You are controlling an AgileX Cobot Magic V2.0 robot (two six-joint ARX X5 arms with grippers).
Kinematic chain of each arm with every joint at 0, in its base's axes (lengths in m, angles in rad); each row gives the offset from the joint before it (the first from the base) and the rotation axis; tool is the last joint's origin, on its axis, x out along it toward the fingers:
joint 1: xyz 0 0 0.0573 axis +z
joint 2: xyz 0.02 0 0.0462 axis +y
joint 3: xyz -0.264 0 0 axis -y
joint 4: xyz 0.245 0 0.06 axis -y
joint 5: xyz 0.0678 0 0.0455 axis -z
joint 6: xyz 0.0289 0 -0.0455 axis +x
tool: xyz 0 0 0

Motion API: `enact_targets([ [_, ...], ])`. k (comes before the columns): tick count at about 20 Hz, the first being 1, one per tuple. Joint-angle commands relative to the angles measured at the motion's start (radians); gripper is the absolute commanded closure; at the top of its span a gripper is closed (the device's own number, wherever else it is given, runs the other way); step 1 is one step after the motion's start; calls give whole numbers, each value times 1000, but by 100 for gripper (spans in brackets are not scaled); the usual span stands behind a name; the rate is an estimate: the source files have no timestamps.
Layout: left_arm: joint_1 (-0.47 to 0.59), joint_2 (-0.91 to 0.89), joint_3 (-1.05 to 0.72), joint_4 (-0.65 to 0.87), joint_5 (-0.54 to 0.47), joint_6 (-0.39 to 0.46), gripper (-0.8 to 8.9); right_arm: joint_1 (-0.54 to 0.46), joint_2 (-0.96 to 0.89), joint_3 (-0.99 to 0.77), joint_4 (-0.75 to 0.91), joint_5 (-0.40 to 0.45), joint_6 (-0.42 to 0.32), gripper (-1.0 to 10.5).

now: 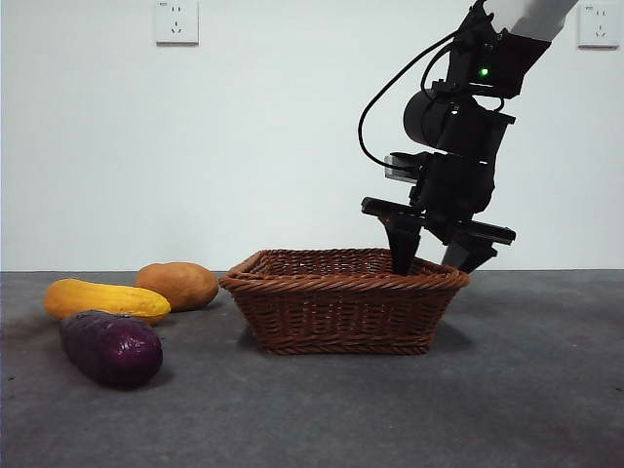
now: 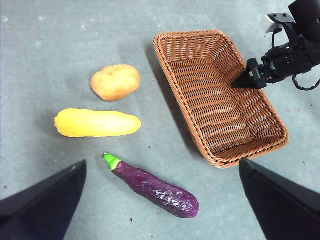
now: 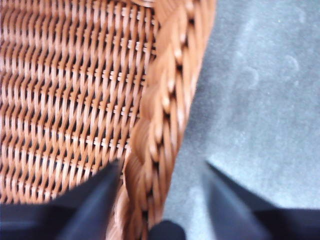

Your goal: Help me put the vegetables on the table into the basket

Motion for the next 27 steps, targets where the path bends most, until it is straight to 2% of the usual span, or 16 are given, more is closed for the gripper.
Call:
enact_targets([
  [1,-3,10,4,3,-2,0,145,4,13,4,-3,-26,10,828],
  [3,-3,16,4,3,-1,0,145,4,13,4,-2,-24,10,835],
  [5,-3,21,4,3,-1,0,145,3,13,4,2,-26,10,964],
  [9,-3,36,4,2,-12,-26,145,3,-20,5,12,-62,10,961],
  [14,-13,90,4,-1,-12,-99,154,1,-258,5,13,-58,2,961],
  [17,-52,170,4,0,-13,-185,154,1,-467,5,9,-40,-37,961],
  [21,-162,313,4,7,-119,-254,154,1,-685,5,-42,-24,-82,961],
  [24,-181,376,4,62,-168,-264,154,1,-769,5,-105,-23,-105,959],
  [27,-169,405,4,142,-249,-319,154,1,-818,5,-169,-24,-122,959],
])
